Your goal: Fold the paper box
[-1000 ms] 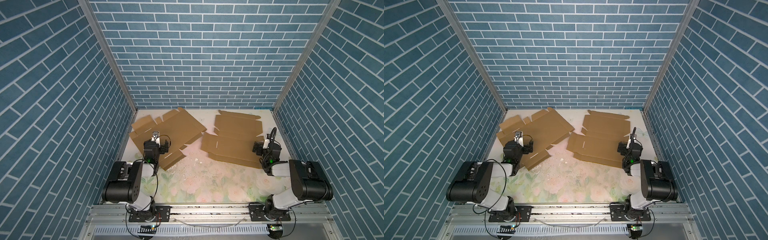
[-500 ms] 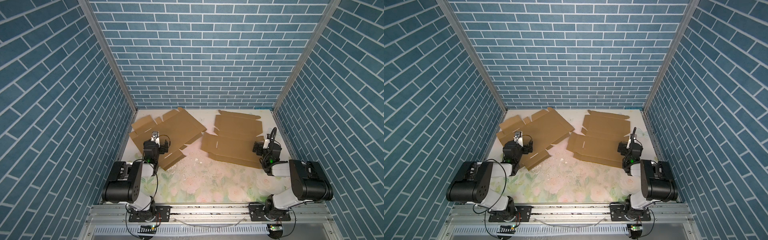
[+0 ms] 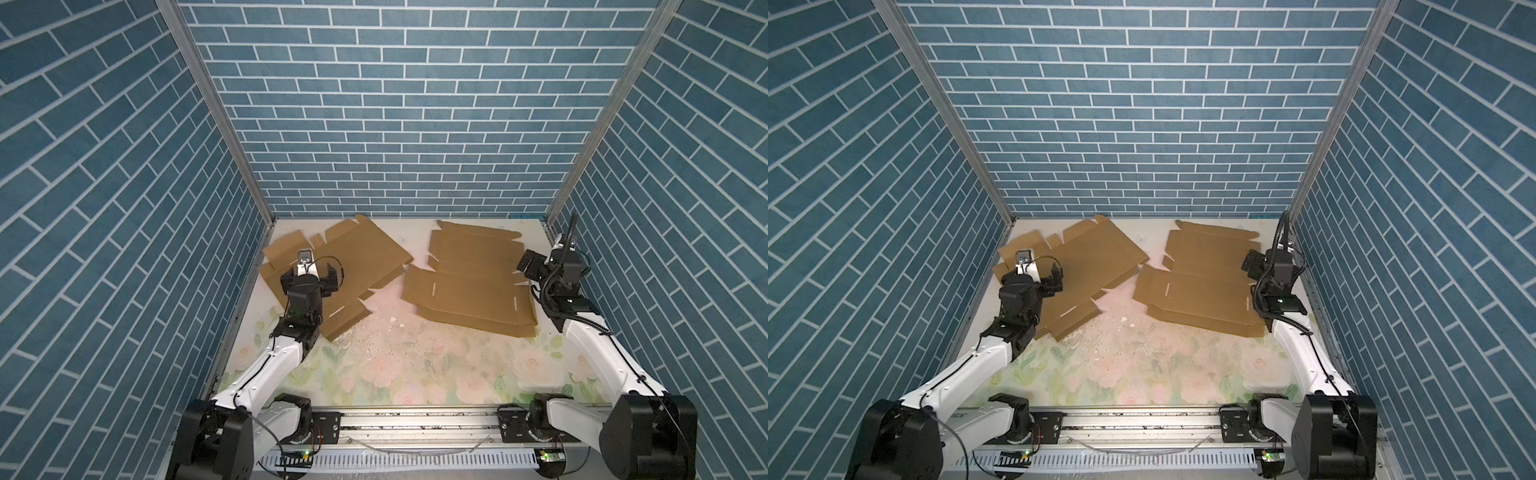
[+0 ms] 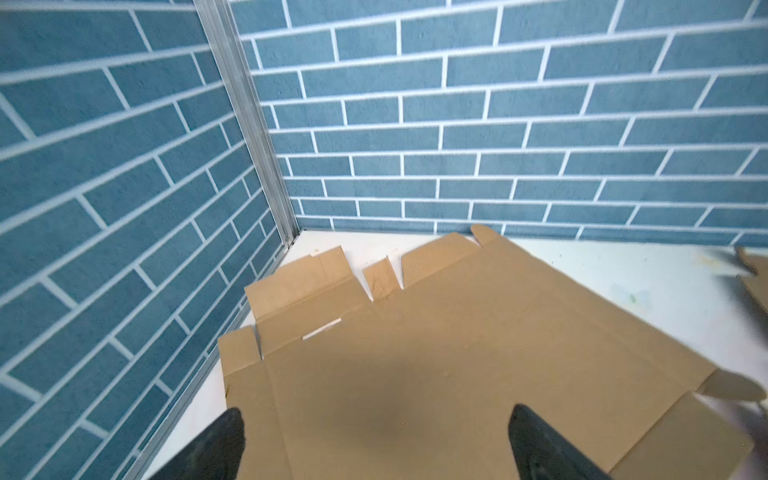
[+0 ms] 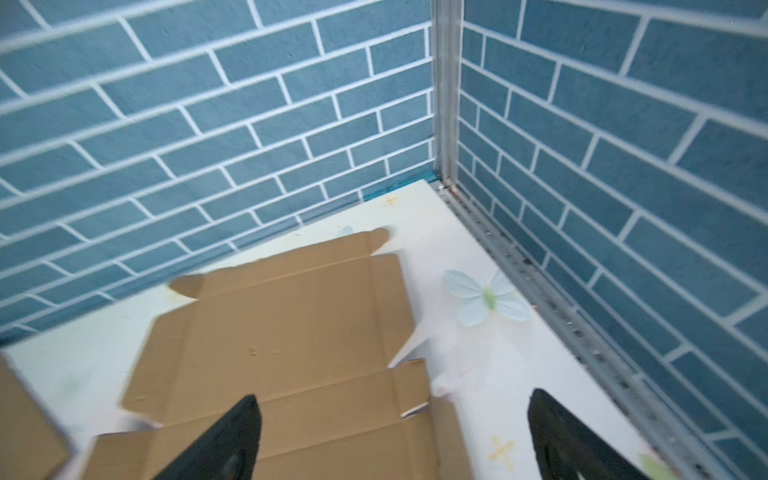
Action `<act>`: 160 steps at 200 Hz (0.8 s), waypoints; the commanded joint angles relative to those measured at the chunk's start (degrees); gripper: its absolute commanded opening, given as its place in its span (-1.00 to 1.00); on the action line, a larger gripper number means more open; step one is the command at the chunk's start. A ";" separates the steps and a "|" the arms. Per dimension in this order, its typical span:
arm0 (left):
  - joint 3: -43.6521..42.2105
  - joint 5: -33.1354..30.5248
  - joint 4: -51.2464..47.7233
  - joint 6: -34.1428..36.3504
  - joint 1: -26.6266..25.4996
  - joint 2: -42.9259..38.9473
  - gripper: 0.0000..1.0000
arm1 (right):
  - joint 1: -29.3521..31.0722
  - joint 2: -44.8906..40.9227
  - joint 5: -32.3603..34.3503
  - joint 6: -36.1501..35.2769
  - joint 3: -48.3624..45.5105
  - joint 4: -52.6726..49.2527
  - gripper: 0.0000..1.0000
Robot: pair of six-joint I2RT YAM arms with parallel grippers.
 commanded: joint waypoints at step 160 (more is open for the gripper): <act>35.28 34.79 -40.19 -22.42 -18.19 33.13 0.73 | 16.56 20.07 -22.52 23.56 5.54 -19.31 0.39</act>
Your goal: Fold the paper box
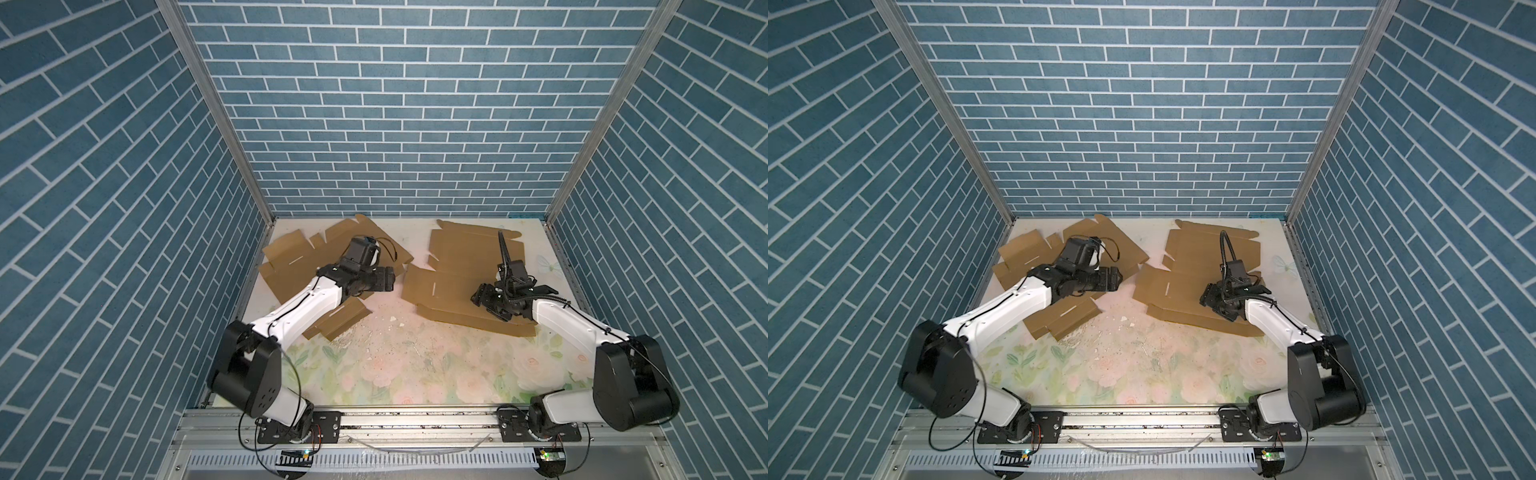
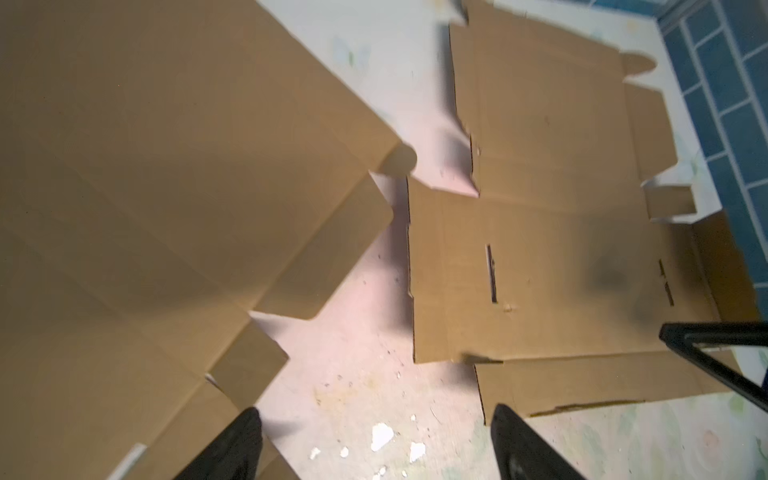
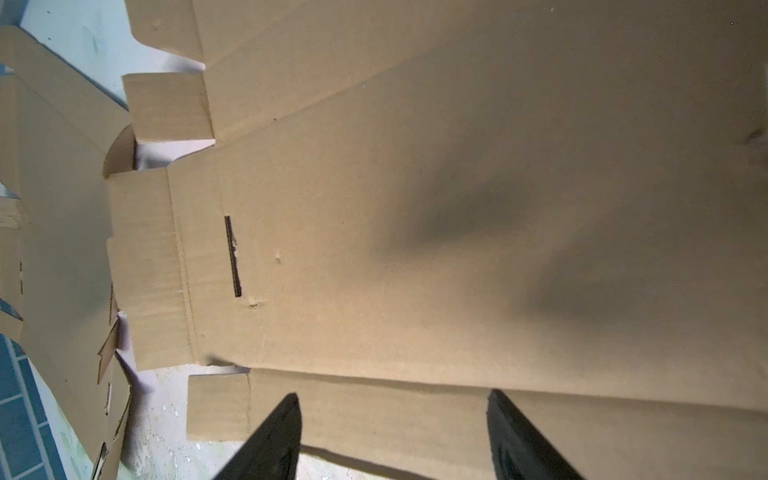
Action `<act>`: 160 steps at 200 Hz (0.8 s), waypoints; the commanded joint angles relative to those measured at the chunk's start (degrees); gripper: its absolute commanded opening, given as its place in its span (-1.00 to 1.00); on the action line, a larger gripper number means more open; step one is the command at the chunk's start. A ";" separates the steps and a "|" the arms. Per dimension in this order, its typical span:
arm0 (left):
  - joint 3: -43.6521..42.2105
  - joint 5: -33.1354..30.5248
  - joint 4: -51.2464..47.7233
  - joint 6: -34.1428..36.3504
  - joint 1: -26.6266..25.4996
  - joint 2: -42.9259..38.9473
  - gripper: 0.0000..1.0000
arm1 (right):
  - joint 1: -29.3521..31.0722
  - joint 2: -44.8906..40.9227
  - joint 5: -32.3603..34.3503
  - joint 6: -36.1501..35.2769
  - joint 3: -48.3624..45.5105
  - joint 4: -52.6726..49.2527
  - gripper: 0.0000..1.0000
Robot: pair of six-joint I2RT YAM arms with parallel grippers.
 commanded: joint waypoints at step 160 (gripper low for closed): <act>8.41 18.31 13.60 -10.56 -3.90 24.31 -0.24 | 1.82 6.55 -1.60 0.86 0.32 4.04 0.34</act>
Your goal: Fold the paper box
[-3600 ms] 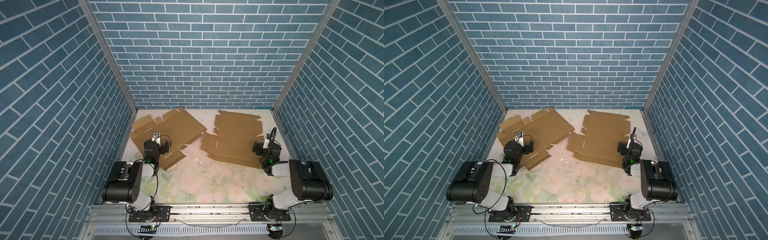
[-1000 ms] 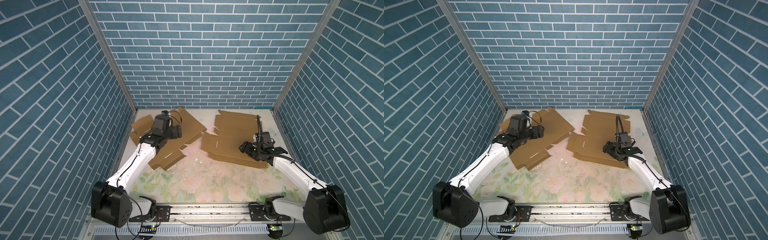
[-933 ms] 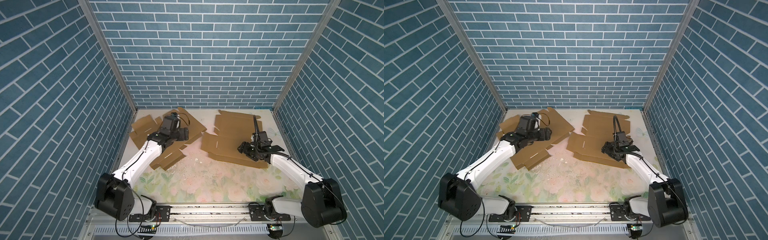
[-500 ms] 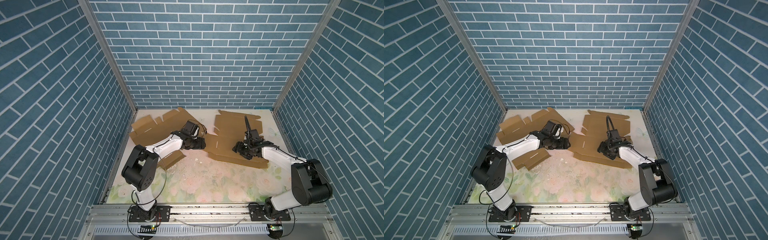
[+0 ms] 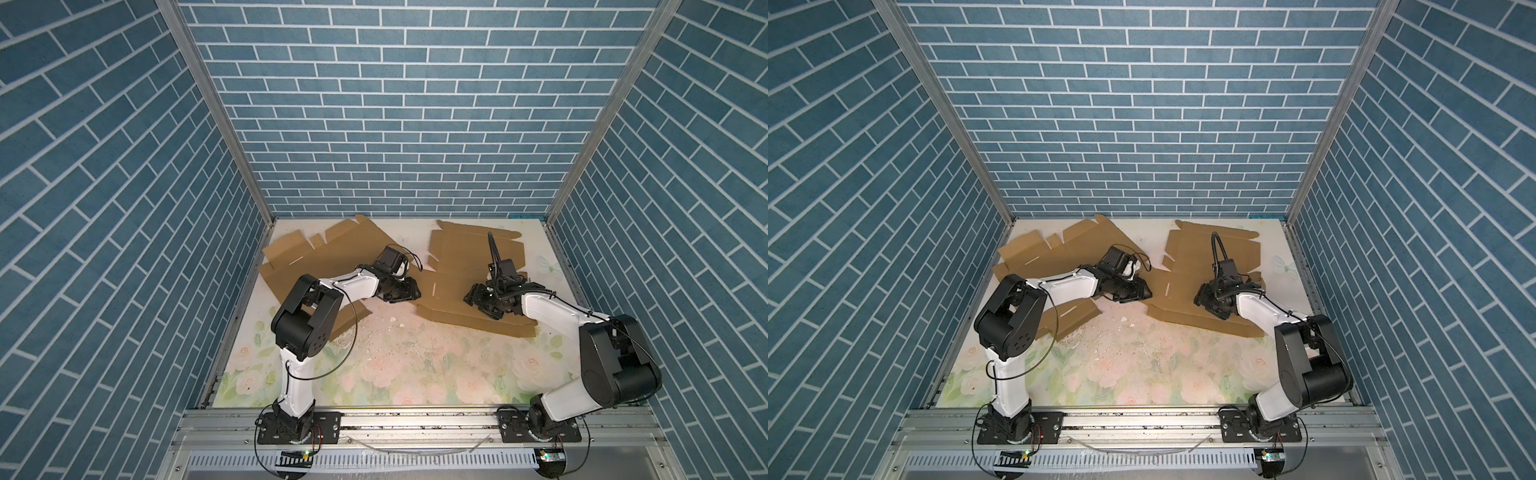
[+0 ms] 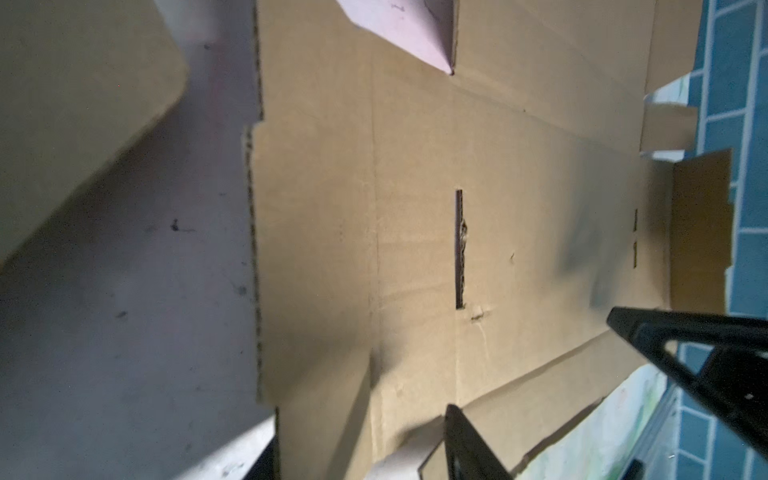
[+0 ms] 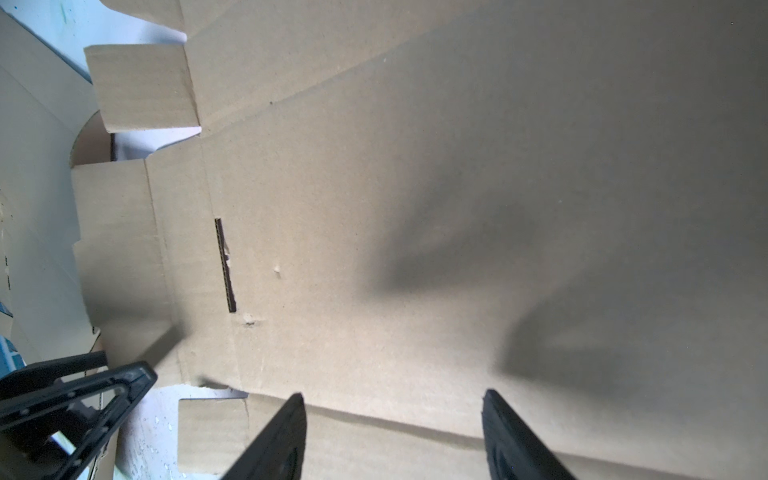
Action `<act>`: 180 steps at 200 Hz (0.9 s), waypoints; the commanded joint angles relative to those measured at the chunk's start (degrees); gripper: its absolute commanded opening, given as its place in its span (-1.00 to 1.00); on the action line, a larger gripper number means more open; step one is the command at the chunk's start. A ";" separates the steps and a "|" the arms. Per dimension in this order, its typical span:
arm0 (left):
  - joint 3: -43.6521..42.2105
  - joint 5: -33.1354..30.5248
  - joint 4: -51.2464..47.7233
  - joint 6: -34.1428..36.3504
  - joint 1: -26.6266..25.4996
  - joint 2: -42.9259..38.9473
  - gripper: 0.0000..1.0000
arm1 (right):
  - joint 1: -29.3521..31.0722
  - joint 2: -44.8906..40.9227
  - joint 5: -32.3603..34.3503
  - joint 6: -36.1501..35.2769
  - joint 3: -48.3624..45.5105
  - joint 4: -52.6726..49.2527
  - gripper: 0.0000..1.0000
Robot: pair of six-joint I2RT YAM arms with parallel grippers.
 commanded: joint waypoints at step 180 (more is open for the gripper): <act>-37.91 -20.75 25.74 -23.79 -4.51 -40.59 -1.00 | -9.52 -18.51 -3.86 4.40 4.21 -15.11 0.55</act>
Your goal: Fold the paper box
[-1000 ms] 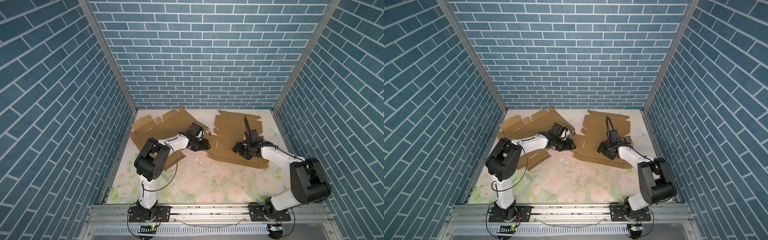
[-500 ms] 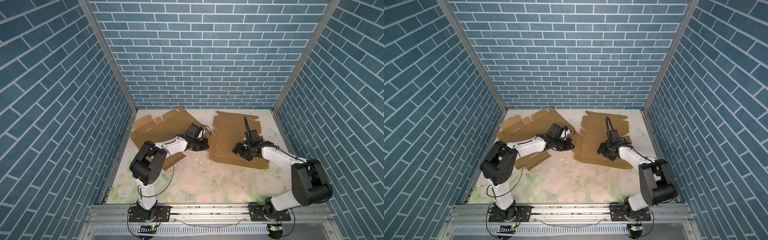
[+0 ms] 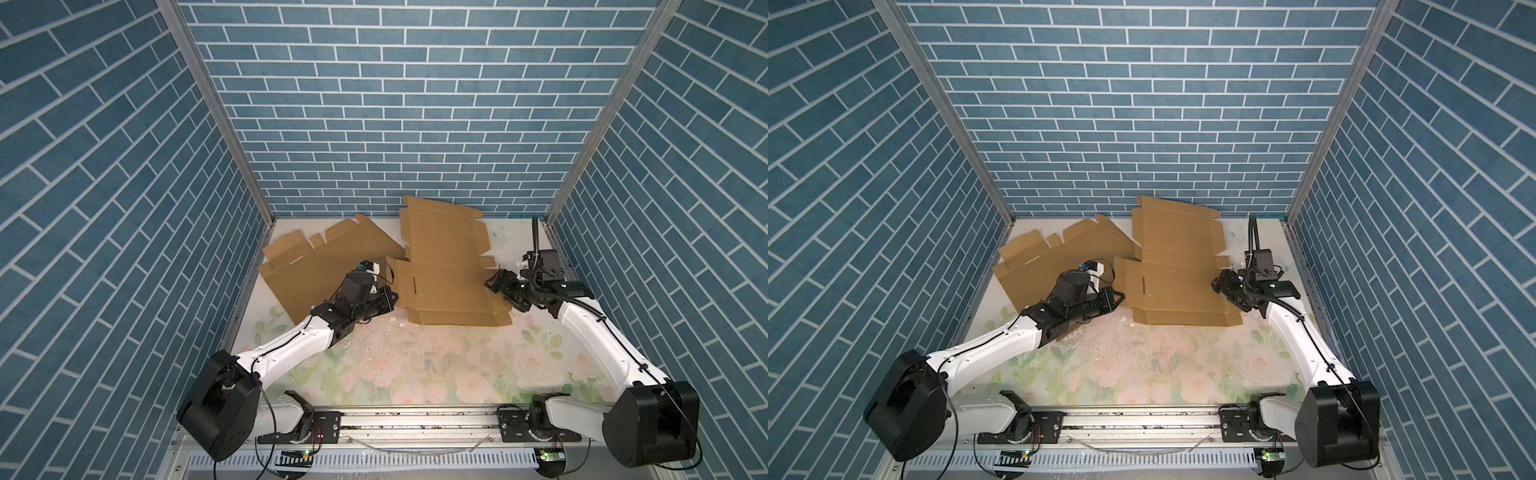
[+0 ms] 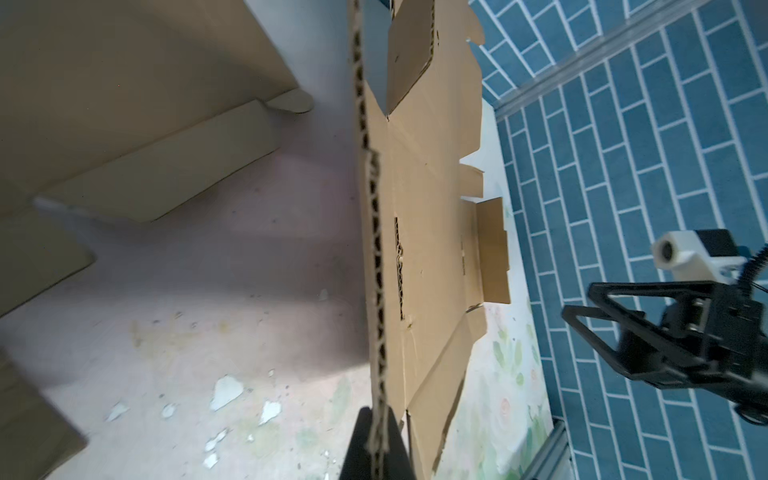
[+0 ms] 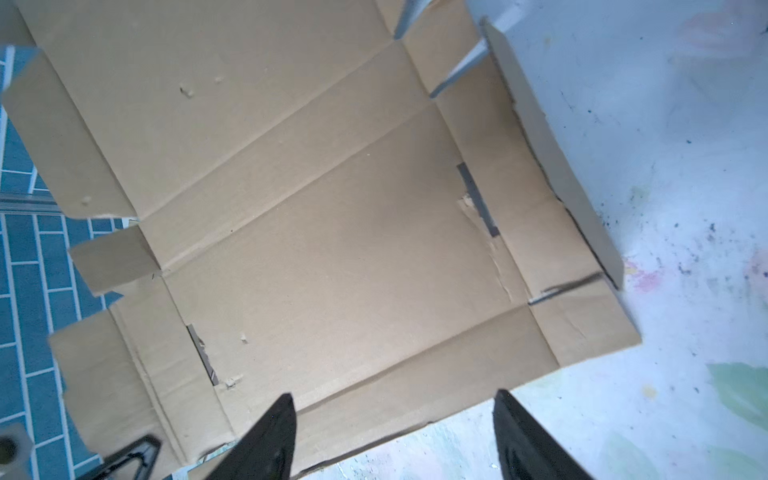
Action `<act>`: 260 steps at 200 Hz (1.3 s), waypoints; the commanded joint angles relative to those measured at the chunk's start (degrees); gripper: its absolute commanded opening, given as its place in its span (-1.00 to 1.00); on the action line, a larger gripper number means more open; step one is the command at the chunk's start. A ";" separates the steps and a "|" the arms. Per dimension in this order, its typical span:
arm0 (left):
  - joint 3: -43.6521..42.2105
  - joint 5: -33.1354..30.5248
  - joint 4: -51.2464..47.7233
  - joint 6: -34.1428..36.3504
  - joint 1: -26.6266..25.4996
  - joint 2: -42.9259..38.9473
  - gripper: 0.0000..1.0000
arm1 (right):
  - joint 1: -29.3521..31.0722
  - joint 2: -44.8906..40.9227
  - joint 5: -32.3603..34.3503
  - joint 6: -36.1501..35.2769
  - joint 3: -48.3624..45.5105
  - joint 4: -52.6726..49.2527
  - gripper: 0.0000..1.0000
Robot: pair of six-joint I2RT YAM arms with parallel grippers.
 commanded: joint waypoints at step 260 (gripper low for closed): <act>-13.06 -27.14 33.95 -30.94 -21.32 13.47 -0.95 | 23.21 9.48 18.88 43.54 -25.17 44.37 -0.43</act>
